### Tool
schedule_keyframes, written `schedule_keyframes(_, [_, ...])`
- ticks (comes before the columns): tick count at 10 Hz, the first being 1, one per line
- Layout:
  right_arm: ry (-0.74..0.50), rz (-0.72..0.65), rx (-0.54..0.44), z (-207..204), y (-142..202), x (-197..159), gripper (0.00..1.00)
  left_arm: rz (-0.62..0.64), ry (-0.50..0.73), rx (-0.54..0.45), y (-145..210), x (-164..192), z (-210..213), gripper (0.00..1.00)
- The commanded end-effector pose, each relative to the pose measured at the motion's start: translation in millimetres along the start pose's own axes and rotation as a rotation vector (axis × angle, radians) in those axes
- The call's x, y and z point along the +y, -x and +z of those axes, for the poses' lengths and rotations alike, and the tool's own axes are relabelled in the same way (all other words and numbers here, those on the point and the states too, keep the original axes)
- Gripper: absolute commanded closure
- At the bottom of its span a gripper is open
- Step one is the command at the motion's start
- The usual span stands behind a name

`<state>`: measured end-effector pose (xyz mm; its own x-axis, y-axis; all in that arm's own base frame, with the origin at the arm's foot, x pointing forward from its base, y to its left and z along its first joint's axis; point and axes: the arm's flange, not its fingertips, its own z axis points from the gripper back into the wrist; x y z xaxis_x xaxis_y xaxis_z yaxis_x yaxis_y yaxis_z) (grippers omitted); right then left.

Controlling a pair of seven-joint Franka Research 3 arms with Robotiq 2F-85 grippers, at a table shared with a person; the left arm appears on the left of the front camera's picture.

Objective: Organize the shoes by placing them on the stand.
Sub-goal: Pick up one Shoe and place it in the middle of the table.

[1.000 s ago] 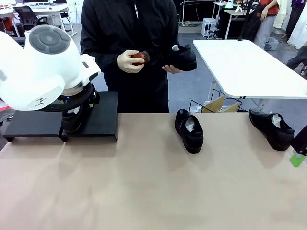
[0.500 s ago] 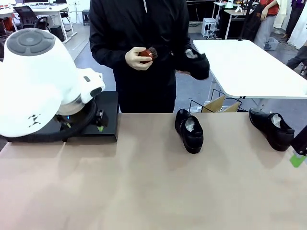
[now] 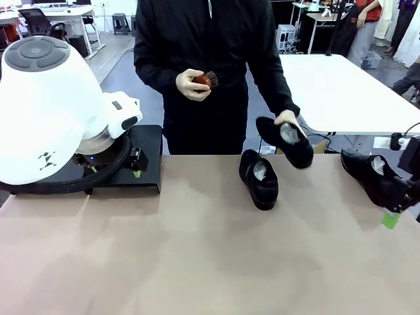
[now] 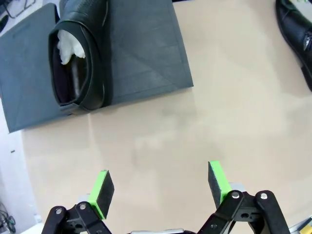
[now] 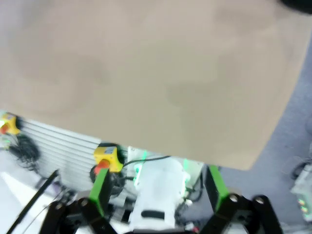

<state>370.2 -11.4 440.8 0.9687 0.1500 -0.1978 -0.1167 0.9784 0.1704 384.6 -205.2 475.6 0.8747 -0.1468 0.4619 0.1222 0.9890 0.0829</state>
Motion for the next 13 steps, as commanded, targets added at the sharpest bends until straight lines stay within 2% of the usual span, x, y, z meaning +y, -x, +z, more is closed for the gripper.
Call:
schedule_keyframes(1, [0.014,0.011,-0.024,2,25,14,0.00,0.010,-0.026,-0.011,1,-2,-1,0.00])
schedule_keyframes(3, [0.014,0.011,-0.024,2,25,14,0.00,0.010,-0.026,-0.011,1,-2,-1,0.00])
schedule_keyframes(4, [0.003,0.003,0.003,0,0,2,0.00,0.010,-0.026,-0.011,1,-2,-1,0.00])
schedule_keyframes(6, [0.108,0.060,-0.071,18,-70,-32,0.00,0.010,-0.026,-0.011,1,-2,-1,0.00])
schedule_keyframes(7, [0.107,0.072,-0.121,25,-110,-46,0.00,0.010,-0.026,-0.011,1,-2,-1,0.00])
schedule_keyframes(10, [0.064,0.058,-0.190,44,-167,-82,0.00,0.010,-0.026,-0.011,1,-2,-1,0.00])
schedule_keyframes(11, [0.083,0.013,-0.203,51,-174,-88,0.00,0.010,-0.026,-0.011,1,-2,-1,0.00])
schedule_keyframes(12, [0.110,0.035,-0.167,28,-159,-80,0.00,0.010,-0.026,-0.011,1,-2,-1,0.00])
schedule_keyframes(13, [0.110,0.035,-0.167,28,-159,-80,0.00,0.010,-0.026,-0.011,1,-2,-1,0.00])
